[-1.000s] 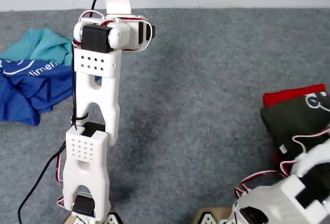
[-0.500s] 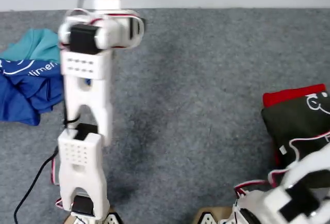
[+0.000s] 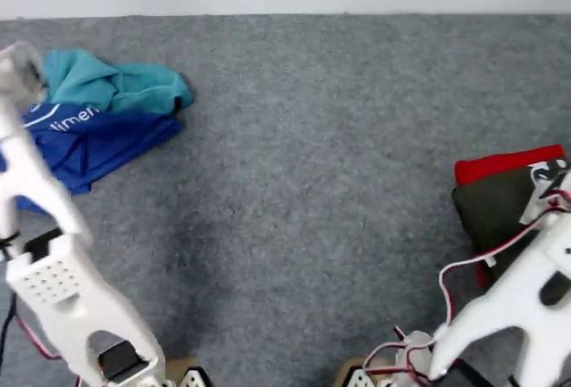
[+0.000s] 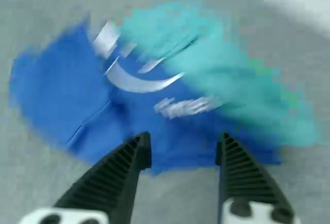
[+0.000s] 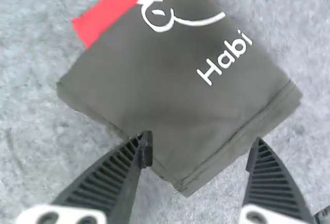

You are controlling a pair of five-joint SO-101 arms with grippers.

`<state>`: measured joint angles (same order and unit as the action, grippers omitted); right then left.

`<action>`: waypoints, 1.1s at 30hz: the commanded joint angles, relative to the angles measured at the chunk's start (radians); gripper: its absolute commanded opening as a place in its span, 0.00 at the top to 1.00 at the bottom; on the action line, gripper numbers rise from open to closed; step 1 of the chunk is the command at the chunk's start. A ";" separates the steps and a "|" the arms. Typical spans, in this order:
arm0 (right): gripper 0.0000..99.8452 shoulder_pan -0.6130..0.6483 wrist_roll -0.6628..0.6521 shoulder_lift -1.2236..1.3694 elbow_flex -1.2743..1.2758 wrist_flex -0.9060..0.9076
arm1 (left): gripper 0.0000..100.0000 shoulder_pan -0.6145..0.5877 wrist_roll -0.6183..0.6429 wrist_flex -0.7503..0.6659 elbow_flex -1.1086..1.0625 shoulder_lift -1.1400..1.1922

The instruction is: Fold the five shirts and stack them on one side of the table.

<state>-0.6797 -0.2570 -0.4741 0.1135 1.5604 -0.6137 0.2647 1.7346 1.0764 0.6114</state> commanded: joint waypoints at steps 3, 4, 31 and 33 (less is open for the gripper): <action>0.70 0.042 -0.012 -0.051 0.000 0.010 | 0.73 -0.129 -0.011 -0.032 -0.045 0.114; 0.70 0.044 -0.012 -0.051 0.000 0.010 | 0.71 -0.141 -0.006 -0.069 -0.047 0.147; 0.70 0.048 -0.012 -0.054 0.000 0.038 | 0.99 0.180 -0.009 0.025 0.268 0.285; 0.70 0.047 -0.012 -0.054 0.000 0.039 | 0.99 0.276 -0.009 0.025 0.294 0.189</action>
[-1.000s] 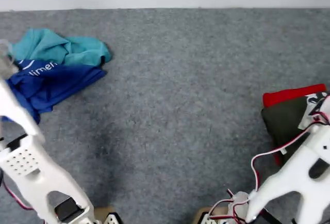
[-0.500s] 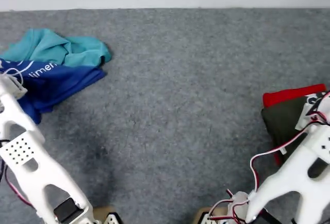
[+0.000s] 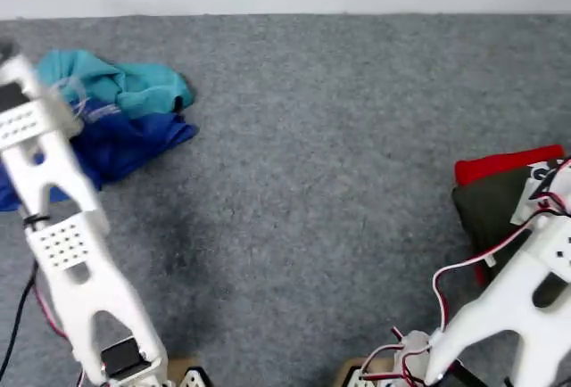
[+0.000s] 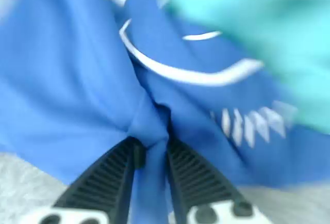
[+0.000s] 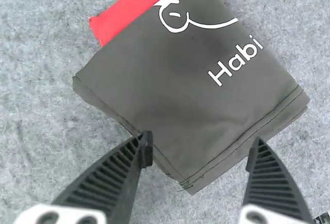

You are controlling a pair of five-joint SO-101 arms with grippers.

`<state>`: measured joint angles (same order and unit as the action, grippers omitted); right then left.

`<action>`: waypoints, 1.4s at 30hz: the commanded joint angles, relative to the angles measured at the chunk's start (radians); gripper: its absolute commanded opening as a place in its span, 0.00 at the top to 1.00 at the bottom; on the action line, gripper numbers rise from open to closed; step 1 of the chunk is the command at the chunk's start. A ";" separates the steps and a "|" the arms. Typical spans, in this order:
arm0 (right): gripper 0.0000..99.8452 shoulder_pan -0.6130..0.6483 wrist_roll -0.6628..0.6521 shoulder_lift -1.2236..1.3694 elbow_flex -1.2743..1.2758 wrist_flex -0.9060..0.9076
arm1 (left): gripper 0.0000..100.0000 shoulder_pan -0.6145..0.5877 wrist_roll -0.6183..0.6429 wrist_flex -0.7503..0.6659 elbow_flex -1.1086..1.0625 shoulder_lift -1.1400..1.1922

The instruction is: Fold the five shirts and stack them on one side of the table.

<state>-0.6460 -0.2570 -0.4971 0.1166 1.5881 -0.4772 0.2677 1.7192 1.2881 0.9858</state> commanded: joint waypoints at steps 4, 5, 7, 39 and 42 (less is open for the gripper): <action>0.70 0.012 -0.012 -0.031 -0.003 0.012 | 0.99 0.407 -0.015 0.040 0.070 -0.364; 0.70 0.008 -0.012 -0.031 -0.003 0.012 | 0.99 0.476 -0.015 0.038 0.059 -0.397; 0.70 0.007 -0.012 -0.031 -0.003 0.012 | 0.99 0.585 -0.029 0.038 0.045 -0.451; 0.70 0.008 -0.012 -0.031 -0.002 0.030 | 0.99 1.208 -0.109 0.038 -0.570 -0.605; 0.70 0.008 -0.012 -0.031 -0.002 0.030 | 0.98 1.283 -0.215 0.032 -0.615 -0.605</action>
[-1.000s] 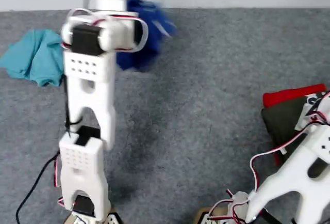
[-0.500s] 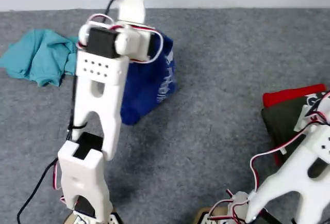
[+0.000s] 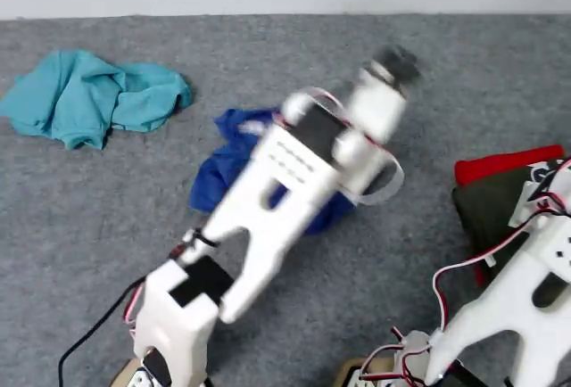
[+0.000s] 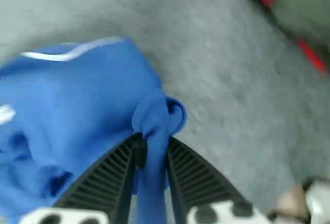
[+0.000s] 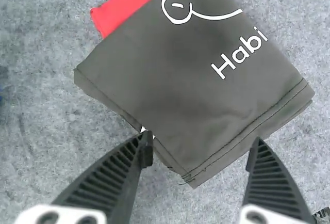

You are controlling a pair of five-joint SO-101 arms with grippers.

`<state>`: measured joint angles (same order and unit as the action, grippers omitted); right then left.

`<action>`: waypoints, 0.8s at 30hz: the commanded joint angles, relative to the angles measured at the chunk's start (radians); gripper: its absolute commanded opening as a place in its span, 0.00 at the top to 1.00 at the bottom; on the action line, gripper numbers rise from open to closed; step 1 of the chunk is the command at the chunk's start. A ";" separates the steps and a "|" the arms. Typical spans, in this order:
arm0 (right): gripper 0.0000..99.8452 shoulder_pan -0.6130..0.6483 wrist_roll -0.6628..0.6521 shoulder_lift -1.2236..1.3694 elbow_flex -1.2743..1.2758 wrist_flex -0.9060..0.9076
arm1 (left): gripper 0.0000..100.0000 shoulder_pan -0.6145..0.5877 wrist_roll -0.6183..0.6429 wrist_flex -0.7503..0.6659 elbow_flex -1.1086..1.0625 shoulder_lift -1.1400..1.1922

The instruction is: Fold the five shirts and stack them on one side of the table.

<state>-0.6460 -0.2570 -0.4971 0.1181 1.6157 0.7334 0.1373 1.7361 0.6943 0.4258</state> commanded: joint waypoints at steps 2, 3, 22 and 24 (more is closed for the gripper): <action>0.70 0.008 -0.012 -0.031 -0.003 0.002 | 0.97 0.098 -0.146 0.018 -0.019 -0.055; 0.70 0.008 -0.012 -0.031 -0.003 0.002 | 0.96 0.107 -0.173 0.018 -0.016 -0.057; 0.70 0.010 -0.012 -0.031 -0.003 0.004 | 0.79 0.095 -0.224 0.020 0.182 -0.190; 0.70 0.012 -0.012 -0.031 -0.003 0.004 | 0.80 0.068 -0.224 0.020 0.182 -0.212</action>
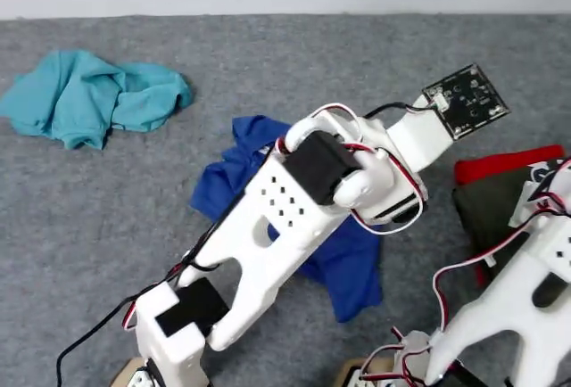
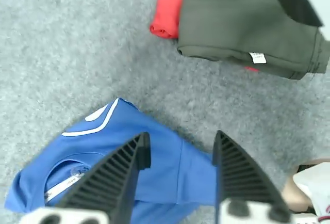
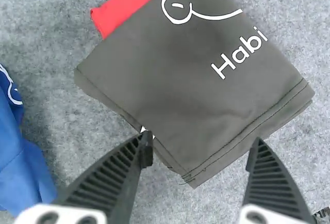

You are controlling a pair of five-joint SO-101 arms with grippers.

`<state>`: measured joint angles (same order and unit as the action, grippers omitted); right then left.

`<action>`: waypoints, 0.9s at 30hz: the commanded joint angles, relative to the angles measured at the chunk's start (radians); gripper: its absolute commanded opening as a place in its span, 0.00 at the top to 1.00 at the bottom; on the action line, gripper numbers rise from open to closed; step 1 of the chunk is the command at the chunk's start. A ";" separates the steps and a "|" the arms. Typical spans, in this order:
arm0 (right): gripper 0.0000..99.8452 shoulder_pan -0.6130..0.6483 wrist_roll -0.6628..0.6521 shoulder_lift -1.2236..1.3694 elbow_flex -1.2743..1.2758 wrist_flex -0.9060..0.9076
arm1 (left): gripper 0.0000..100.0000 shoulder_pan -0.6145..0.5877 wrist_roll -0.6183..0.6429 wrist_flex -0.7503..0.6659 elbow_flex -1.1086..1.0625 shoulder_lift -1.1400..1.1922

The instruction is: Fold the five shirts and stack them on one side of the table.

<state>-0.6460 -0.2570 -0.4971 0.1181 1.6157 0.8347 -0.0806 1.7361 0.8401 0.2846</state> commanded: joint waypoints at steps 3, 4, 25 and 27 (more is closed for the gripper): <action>0.70 0.025 -0.012 -0.030 -0.003 -0.005 | 0.81 -0.153 -0.008 0.020 0.030 -0.097; 0.70 0.047 -0.012 -0.028 -0.003 -0.007 | 0.82 -0.209 -0.008 0.020 0.012 -0.104; 0.70 1.013 -0.115 0.470 -0.097 -0.213 | 0.82 -0.899 -0.149 0.014 -0.539 -0.750; 0.70 1.032 -0.115 0.522 -0.180 -0.213 | 0.82 -0.899 -0.149 0.012 -0.613 -0.824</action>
<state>0.3560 -0.3613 -0.0153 0.0552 1.4208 -0.0537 -0.2171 1.7361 0.3138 -0.4258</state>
